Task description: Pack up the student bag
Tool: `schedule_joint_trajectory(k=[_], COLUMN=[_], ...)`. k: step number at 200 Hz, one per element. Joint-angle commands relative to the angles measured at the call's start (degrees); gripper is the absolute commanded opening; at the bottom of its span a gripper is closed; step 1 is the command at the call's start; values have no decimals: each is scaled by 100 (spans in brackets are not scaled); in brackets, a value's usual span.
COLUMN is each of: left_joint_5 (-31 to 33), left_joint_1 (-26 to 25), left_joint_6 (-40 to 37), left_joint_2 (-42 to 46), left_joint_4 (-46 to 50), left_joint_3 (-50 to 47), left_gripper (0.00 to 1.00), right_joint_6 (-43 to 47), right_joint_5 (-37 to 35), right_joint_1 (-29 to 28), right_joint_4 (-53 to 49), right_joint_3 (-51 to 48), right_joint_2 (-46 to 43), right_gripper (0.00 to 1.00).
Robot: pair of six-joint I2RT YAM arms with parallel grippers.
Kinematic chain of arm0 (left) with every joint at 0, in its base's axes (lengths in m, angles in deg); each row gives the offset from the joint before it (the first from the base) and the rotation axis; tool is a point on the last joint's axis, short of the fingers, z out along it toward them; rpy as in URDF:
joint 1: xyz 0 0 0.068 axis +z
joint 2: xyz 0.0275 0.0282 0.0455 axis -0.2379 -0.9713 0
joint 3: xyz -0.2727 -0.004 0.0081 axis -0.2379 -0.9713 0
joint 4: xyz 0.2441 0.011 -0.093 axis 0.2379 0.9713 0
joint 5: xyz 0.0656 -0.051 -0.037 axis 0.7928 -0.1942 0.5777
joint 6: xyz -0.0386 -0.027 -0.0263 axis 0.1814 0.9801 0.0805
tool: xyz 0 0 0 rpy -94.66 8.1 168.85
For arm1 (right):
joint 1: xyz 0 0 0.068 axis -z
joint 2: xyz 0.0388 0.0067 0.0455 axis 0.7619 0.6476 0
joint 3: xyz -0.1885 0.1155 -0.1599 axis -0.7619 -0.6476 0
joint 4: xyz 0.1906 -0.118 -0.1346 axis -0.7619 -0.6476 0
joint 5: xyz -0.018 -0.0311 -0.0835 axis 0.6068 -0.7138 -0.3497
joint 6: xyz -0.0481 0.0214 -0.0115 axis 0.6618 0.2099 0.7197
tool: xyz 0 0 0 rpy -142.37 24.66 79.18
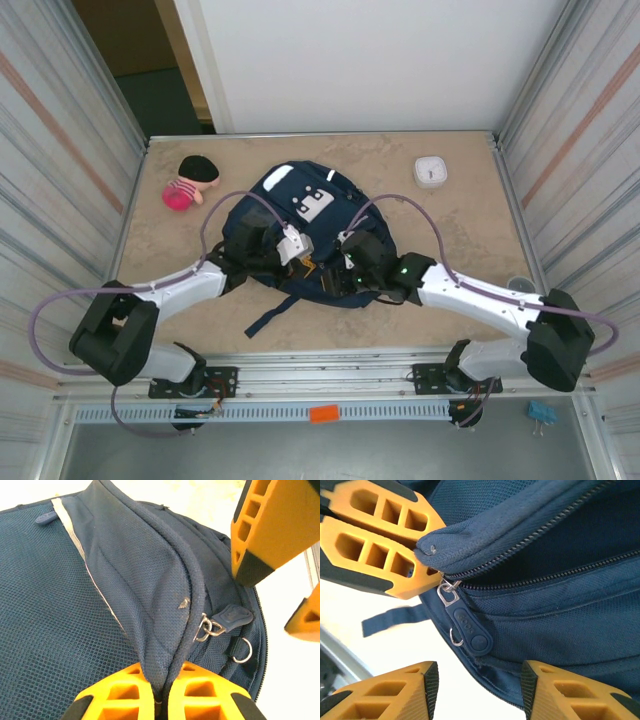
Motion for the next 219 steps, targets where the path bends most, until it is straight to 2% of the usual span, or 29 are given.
schedule_joint_trajectory(k=[1, 67, 76, 95, 136, 175, 219], left_joint_5=[-647, -755, -748, -515, 565, 1163, 1284], left_joint_1=[-14, -12, -8, -8, -3, 111, 176], left_joint_6=[402, 527, 528, 409, -63, -178, -297], left_joint_2=[-70, -65, -53, -2, 23, 120, 247], left_joint_4=[-3, -28, -23, 121, 939, 1254, 1451], left_joint_3=[268, 302, 305, 324, 515, 571, 544], left_gripper=[0, 0, 0, 0, 0, 0, 0], right_joint_6=[341, 795, 829, 894, 1073, 1271, 1538], right_joint_5=[-546, -659, -677, -790, -721, -275, 608], right_joint_1=[-60, -51, -45, -35, 222, 843, 1411], right_joint_4=[326, 533, 519, 314, -240, -615, -767], right_joint_3=[306, 600, 603, 645, 501, 181, 130], right_joint_2=[199, 667, 708, 710, 307, -157, -314], right_gripper=[48, 45, 39, 17, 0, 0, 0])
